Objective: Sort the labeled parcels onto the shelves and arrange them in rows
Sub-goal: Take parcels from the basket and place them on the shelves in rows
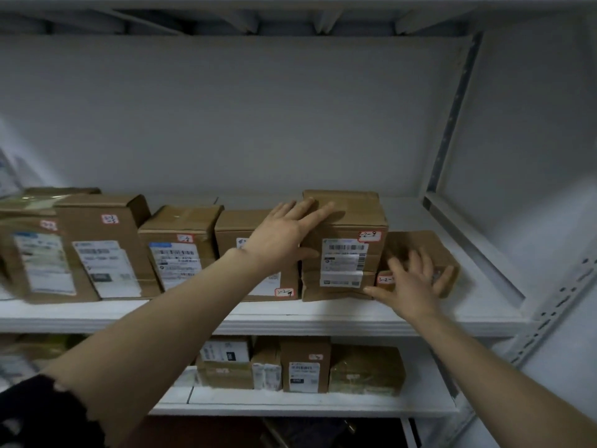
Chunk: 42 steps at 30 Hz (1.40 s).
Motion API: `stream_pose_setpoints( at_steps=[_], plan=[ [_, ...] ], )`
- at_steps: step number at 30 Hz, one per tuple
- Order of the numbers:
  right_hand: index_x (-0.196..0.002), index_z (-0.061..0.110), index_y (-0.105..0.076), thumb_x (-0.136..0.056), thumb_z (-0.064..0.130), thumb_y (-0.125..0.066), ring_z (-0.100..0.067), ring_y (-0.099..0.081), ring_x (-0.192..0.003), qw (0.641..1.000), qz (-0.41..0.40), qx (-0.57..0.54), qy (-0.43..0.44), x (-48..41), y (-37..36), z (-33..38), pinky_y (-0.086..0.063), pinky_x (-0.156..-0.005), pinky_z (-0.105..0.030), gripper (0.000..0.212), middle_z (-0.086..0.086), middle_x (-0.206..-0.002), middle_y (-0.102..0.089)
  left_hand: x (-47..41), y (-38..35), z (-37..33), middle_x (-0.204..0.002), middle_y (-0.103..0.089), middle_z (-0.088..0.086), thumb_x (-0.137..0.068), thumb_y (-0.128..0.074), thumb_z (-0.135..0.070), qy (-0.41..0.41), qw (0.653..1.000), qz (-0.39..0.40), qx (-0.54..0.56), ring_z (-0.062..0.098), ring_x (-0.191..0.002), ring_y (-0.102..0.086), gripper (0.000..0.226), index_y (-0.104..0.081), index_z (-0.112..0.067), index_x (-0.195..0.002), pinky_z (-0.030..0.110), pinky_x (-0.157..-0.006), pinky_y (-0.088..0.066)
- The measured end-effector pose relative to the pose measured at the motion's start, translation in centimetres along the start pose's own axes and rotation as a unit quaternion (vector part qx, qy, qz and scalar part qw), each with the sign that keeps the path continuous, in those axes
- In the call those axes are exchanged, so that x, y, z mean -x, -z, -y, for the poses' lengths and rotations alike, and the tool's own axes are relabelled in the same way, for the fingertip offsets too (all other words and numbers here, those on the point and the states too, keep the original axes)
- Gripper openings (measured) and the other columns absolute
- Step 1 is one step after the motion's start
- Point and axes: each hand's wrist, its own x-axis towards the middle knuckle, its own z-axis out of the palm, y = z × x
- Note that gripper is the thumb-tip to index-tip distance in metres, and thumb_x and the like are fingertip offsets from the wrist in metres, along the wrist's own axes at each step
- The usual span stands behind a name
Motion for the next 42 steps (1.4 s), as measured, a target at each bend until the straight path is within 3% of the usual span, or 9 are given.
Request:
stream_pose_setpoints(
  at_steps=[3, 8, 11, 14, 16, 24, 32, 39, 42],
  plan=[
    [-0.146, 0.023, -0.027, -0.069, 0.073, -0.061, -0.03, -0.002, -0.145, 0.988, -0.13, -0.082, -0.005, 0.8, 1.7, 1.5, 0.005, -0.114, -0.058, 0.098, -0.013, -0.157, -0.014, 1.6, 1.5, 2.3, -0.161, -0.001, 0.004, -0.085, -0.064, -0.047, 0.023, 0.999, -0.024, -0.007, 0.024, -0.148, -0.003, 0.096, 0.007, -0.038, -0.15, 0.035, -0.118, -0.001],
    [-0.128, 0.012, -0.054, -0.08, 0.049, -0.057, -0.027, -0.039, -0.126, 0.877, -0.378, -0.141, 0.26, 2.1, 5.4, 9.4, -0.016, -0.11, -0.043, 0.06, -0.014, -0.133, -0.05, 6.4, 3.1, 9.0, -0.161, 0.005, 0.004, -0.077, -0.073, -0.047, 0.132, 0.989, 0.002, -0.064, 0.023, -0.148, 0.007, 0.114, 0.012, -0.032, -0.151, 0.039, -0.117, 0.005],
    [-0.14, 0.007, -0.042, -0.084, 0.04, -0.066, -0.031, -0.042, -0.133, 0.891, -0.264, -0.021, 0.368, 2.7, 5.7, 15.7, -0.014, -0.115, -0.05, 0.069, -0.017, -0.142, -0.044, 8.6, 2.8, 11.5, -0.161, 0.006, 0.007, -0.081, -0.072, -0.035, 0.167, 0.98, 0.04, -0.103, 0.023, -0.148, 0.006, 0.112, 0.014, -0.022, -0.151, 0.037, -0.118, 0.004],
    [-0.151, 0.007, -0.001, -0.087, 0.045, -0.062, -0.029, -0.009, -0.147, 0.924, -0.136, 0.109, 0.342, 2.4, 4.8, 20.3, 0.004, -0.117, -0.04, 0.096, -0.017, -0.158, -0.007, 9.7, 2.1, 12.4, -0.161, -0.002, 0.009, -0.084, -0.07, -0.03, 0.176, 0.973, 0.057, -0.142, 0.024, -0.148, -0.001, 0.106, 0.011, -0.015, -0.152, 0.035, -0.118, 0.001],
    [-0.15, 0.006, 0.008, -0.085, 0.042, -0.065, -0.031, -0.005, -0.147, 0.929, -0.113, 0.15, 0.318, 2.1, 4.3, 21.5, 0.005, -0.117, -0.04, 0.104, -0.019, -0.158, -0.003, 10.0, 1.3, 12.3, -0.161, -0.005, 0.008, -0.086, -0.069, -0.025, 0.172, 0.973, 0.049, -0.146, 0.023, -0.148, -0.005, 0.102, 0.008, -0.014, -0.153, 0.034, -0.118, -0.001],
    [-0.149, 0.003, -0.008, -0.084, 0.022, -0.069, -0.033, -0.022, -0.14, 0.931, -0.137, 0.146, 0.306, 1.6, 2.1, 22.6, -0.012, -0.118, -0.042, 0.091, -0.018, -0.15, -0.024, 10.7, -1.4, 12.7, -0.16, -0.011, 0.008, -0.091, -0.057, -0.005, 0.17, 0.968, -0.049, -0.178, 0.025, -0.147, -0.012, 0.085, 0.0, -0.017, -0.153, 0.035, -0.119, -0.009],
    [-0.149, 0.005, -0.013, -0.086, 0.017, -0.066, -0.034, -0.022, -0.139, 0.939, -0.126, 0.125, 0.294, 1.0, 1.7, 22.9, -0.011, -0.117, -0.043, 0.084, -0.019, -0.149, -0.025, 9.7, -1.5, 12.7, -0.159, -0.011, 0.009, -0.094, -0.051, -0.007, 0.173, 0.968, -0.064, -0.171, 0.026, -0.147, -0.011, 0.079, 0.001, -0.016, -0.152, 0.035, -0.118, -0.008],
    [-0.151, 0.01, 0.001, -0.07, 0.052, -0.076, -0.032, -0.012, -0.144, 0.95, -0.109, 0.12, 0.266, 2.2, 2.9, 23.5, -0.002, -0.118, -0.043, 0.12, -0.016, -0.156, -0.011, 10.5, -1.0, 12.7, -0.16, -0.006, 0.011, -0.089, -0.059, -0.009, 0.155, 0.974, -0.09, -0.14, 0.024, -0.148, -0.005, 0.092, 0.009, -0.008, -0.151, 0.032, -0.118, 0.0],
    [-0.152, 0.011, -0.007, -0.065, 0.05, -0.08, -0.033, -0.016, -0.144, 0.939, -0.147, 0.074, 0.302, 3.3, 3.8, 25.5, -0.004, -0.117, -0.045, 0.12, -0.017, -0.156, -0.015, 12.4, -0.5, 13.0, -0.16, -0.005, 0.011, -0.09, -0.055, -0.011, 0.163, 0.972, -0.134, -0.105, 0.023, -0.148, -0.002, 0.087, 0.007, -0.005, -0.151, 0.027, -0.116, 0.006]
  ],
)
